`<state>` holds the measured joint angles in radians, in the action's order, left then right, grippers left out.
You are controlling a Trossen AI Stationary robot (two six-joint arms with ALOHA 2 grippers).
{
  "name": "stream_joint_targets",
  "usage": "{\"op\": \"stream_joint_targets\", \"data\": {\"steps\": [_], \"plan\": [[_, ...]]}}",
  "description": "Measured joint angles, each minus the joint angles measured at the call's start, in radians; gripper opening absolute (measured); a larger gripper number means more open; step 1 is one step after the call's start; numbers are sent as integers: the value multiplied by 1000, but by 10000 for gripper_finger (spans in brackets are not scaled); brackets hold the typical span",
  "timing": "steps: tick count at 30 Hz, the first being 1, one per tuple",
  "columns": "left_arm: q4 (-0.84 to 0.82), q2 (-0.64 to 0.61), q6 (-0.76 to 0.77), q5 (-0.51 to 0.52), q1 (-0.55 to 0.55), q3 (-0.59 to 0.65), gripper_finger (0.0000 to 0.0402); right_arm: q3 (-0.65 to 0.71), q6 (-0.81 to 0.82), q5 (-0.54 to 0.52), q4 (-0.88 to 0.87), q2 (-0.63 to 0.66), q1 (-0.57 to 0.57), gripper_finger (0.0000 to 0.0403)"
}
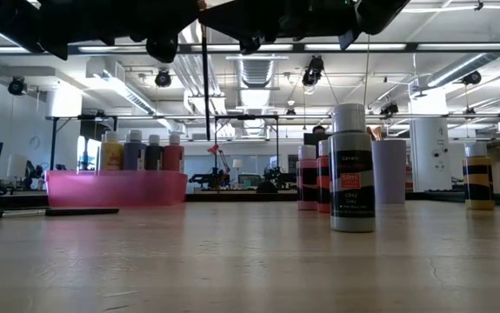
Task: Pick & Place Paint Supplies
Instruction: Put the gold paint brush into the purple cup
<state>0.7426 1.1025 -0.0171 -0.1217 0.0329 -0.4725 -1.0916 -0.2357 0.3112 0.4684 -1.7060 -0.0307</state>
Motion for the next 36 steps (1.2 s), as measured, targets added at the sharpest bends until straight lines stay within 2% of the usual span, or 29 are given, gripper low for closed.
{"op": "stream_joint_targets", "data": {"steps": [4,7,14,36], "plan": [[-7,-39,-7,1,0,0,164,0,-1,-9,-55,20,0,9],[-61,-61,-7,1,0,2,178,0,-5,-64,-120,56,0,9],[-95,-61,-6,14,0,3,179,1,-33,-261,-288,155,0,11],[-91,-56,-6,19,0,3,177,16,-56,-720,-682,613,-5,10]]}}
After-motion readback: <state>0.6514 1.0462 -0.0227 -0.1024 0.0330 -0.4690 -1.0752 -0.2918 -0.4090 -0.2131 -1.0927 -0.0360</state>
